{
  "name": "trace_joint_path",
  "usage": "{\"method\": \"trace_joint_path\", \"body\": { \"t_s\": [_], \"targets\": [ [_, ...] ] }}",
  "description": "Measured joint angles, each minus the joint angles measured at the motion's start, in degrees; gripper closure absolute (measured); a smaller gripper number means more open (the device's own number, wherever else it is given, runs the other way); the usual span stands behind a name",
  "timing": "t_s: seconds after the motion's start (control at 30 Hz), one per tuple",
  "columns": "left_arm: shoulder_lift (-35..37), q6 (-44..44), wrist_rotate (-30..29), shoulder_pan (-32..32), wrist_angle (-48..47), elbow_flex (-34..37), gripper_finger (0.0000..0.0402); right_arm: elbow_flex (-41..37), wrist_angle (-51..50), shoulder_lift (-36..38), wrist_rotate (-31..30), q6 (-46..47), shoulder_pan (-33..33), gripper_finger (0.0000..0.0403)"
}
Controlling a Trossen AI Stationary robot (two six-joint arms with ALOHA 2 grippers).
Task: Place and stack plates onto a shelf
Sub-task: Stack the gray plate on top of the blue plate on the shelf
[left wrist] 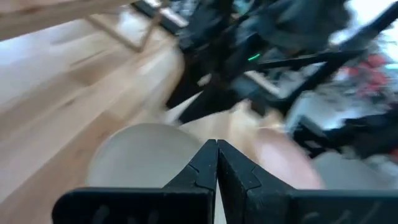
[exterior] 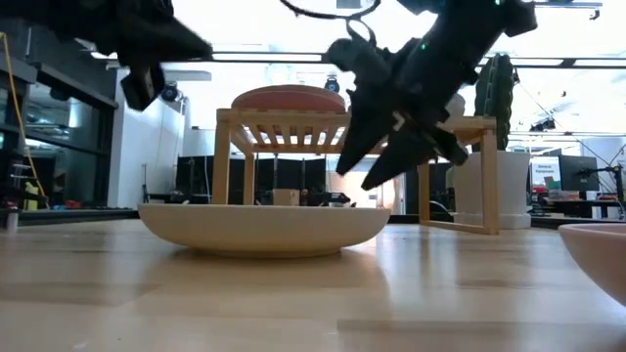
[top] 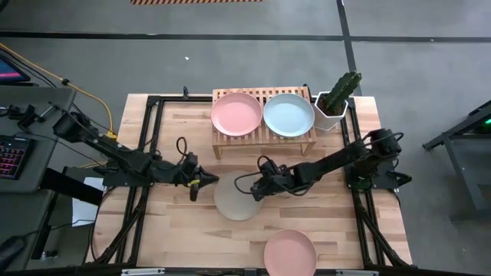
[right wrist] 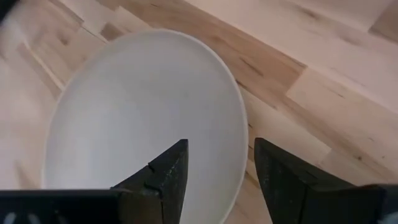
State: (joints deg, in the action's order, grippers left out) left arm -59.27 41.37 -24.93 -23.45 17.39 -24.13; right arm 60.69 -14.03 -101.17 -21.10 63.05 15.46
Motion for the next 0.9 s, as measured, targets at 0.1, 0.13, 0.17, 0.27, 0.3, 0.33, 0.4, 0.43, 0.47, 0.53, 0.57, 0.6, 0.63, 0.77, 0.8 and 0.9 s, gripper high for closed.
{"method": "trace_joint_path", "body": {
  "t_s": [0.1, 0.13, 0.17, 0.27, 0.3, 0.33, 0.4, 0.43, 0.47, 0.53, 0.57, 0.6, 0.63, 0.77, 0.8, 0.9],
  "targets": [
    [2.9, -1.3, 6.1, 1.4, 1.5, 0.1, 0.0401, 0.0, 0.1, -1.7, -0.7, 1.0, 0.0, 0.0238],
    [3.6, -1.7, 8.3, 1.9, 2.6, 0.0, 0.0401, 0.0, 0.0, -2.3, -1.0, 1.2, 0.0, 0.0238],
    [4.4, -2.1, 10.1, 2.4, 3.3, 0.0, 0.0401, 0.0, 0.3, -2.9, -1.1, 1.2, 0.0, 0.0238],
    [6.3, -3.6, 12.9, 3.6, 5.9, 0.0, 0.0401, 0.0, 0.9, -4.2, -1.1, 1.2, 0.0, 0.0238],
    [6.9, -4.0, 13.0, 3.9, 6.0, 0.0, 0.0401, 0.0, 1.0, -4.6, -1.1, 1.2, 0.0, 0.0238],
    [7.4, -4.4, 12.9, 4.2, 5.9, 0.0, 0.0401, 0.0, 1.0, -4.9, -1.1, 1.2, 0.0, 0.0238],
    [8.1, -5.0, 12.8, 4.9, 6.1, 0.0, 0.0401, 0.0, 1.0, -5.6, -1.1, 1.2, 0.0, 0.0238],
    [8.3, -5.1, 12.8, 5.2, 6.1, 0.0, 0.0401, 0.0, 0.8, -5.8, -1.1, 1.5, 0.0, 0.0238],
    [8.5, -5.1, 12.8, 5.5, 6.1, 0.0, 0.0401, 0.0, 0.7, -6.1, -1.1, 1.5, 0.0, 0.0238],
    [8.5, -5.2, 12.8, 5.9, 6.1, 0.0, 0.0401, 0.0, 1.3, -6.6, -0.9, 1.6, 0.0, 0.0238],
    [8.5, -5.2, 12.8, 6.1, 6.0, 0.0, 0.0401, 0.0, 1.0, -6.7, -0.9, 1.6, 0.0, 0.0238],
    [8.5, -5.2, 12.8, 6.3, 5.9, 0.0, 0.0401, 0.0, 1.6, -6.9, -0.9, 1.6, 0.0, 0.0238],
    [8.5, -5.2, 13.0, 6.4, 5.8, 0.0, 0.0401, 0.0, 2.3, -7.2, -0.7, 1.6, 0.0, 0.0241],
    [8.5, -5.2, 14.3, 7.0, 5.2, 0.0, 0.0401, 0.0, 2.6, -8.0, 1.2, 1.5, 0.0, 0.0281],
    [8.5, -5.1, 14.3, 7.0, 5.0, 0.0, 0.0401, 0.0, 2.4, -8.1, 2.0, 1.4, 0.0, 0.03],
    [8.5, -5.1, 14.3, 7.0, 4.8, 0.0, 0.0401, 0.0, 3.3, -8.3, 4.2, 1.1, 0.0, 0.0375]
  ]
}}
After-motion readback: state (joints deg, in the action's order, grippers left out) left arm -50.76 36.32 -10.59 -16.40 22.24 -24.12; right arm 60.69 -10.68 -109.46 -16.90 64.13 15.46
